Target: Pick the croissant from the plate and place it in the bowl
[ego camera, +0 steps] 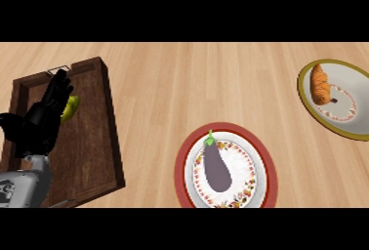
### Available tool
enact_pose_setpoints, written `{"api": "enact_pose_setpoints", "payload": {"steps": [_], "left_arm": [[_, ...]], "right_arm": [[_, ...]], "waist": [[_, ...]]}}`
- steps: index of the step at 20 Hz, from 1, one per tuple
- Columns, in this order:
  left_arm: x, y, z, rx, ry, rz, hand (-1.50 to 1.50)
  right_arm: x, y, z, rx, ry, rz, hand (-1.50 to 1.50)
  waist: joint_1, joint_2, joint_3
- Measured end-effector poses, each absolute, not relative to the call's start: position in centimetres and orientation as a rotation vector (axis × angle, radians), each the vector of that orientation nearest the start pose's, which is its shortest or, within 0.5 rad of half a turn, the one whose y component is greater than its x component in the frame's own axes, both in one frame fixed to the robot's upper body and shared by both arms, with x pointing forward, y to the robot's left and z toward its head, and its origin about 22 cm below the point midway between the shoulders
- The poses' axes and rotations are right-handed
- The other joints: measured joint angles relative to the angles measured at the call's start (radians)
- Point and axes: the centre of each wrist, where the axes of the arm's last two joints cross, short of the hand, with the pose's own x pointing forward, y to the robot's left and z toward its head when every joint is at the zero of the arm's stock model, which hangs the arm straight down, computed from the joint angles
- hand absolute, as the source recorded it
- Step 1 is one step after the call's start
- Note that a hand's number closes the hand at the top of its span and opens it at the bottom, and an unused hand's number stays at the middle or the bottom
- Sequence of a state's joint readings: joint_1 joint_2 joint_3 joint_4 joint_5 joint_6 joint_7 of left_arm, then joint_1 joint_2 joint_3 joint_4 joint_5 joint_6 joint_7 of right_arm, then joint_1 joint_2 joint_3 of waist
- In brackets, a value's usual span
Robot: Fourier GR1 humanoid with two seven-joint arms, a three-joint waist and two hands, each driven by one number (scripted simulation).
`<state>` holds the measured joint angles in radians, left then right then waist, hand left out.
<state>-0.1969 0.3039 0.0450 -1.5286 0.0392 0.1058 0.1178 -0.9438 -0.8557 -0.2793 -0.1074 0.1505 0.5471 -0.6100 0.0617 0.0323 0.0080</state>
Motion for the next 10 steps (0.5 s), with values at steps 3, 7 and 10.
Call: {"api": "enact_pose_setpoints", "payload": {"steps": [3,7,10], "left_arm": [[28.8,29.2,6.6,0.279,-1.621,-0.107,0.00],[28.7,29.3,6.3,0.284,-1.614,-0.098,0.00],[28.7,29.5,6.3,0.285,-1.615,-0.095,0.00]], "right_arm": [[34.3,-52.2,14.5,-0.205,-1.650,0.276,-1.50],[32.4,-54.3,15.3,-0.205,-1.623,0.240,-1.50],[31.4,-55.1,15.3,-0.178,-1.596,0.213,-1.50]], "waist": [[0.001,0.005,0.002],[-0.004,0.007,0.005],[-0.008,0.008,0.007]]}}
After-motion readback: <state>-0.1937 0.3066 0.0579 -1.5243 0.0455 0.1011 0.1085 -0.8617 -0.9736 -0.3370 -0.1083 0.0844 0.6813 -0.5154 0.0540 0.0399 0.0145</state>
